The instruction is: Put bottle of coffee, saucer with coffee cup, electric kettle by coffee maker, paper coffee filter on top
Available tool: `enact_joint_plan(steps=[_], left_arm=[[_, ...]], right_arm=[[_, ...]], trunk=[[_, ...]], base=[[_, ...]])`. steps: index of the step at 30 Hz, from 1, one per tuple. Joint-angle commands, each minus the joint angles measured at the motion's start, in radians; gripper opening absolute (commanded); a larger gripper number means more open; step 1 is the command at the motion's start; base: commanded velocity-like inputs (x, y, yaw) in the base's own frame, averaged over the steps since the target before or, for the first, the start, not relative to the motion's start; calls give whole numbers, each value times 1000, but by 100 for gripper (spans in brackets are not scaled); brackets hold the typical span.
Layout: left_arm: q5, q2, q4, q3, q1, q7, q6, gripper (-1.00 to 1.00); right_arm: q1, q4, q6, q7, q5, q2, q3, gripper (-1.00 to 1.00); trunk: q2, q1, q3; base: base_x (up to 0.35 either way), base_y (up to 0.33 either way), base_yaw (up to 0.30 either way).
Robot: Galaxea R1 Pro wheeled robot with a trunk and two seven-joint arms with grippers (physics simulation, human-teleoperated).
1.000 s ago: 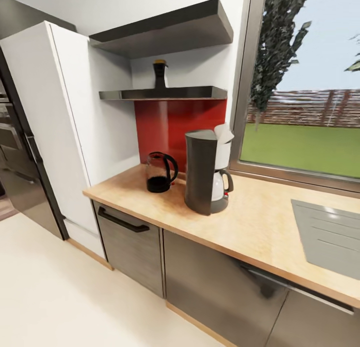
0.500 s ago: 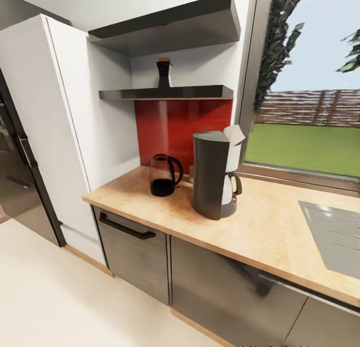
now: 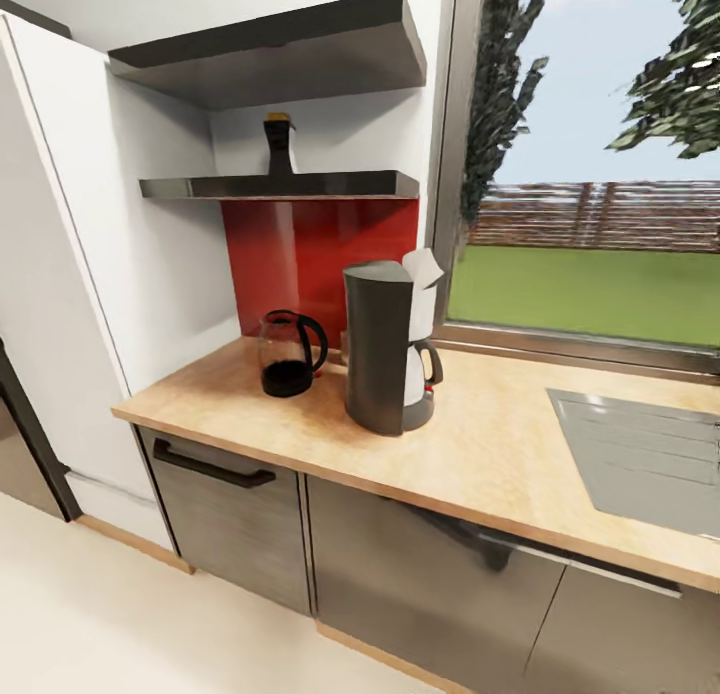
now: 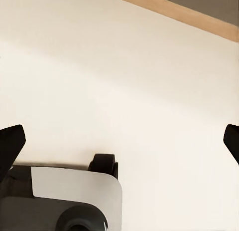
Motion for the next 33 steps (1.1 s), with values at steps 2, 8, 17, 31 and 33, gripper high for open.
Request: enact_joint_plan(steps=[2, 8, 17, 31, 33], left_arm=[[2, 0, -1, 1, 0, 0, -1, 100], [2, 0, -1, 1, 0, 0, -1, 100], [2, 0, -1, 1, 0, 0, -1, 100], [2, 0, -1, 1, 0, 0, -1, 100], [2, 0, -1, 1, 0, 0, -1, 100]], right_arm=[[-1, 4, -4, 8, -10, 1, 8, 100], [-1, 4, -4, 14, -10, -3, 7, 100], [-1, 4, -3, 23, -10, -2, 8, 100], [-1, 4, -3, 23, -10, -3, 8, 100], [-1, 4, -3, 23, -10, -3, 8, 100]], trunk=[[-1, 0, -1], [-1, 0, -1], [-1, 0, -1], [-1, 0, -1], [-1, 0, -1]], base=[[0, 149, -77], [0, 252, -26], [0, 298, -11], [0, 58, -246], [3, 43, -240]])
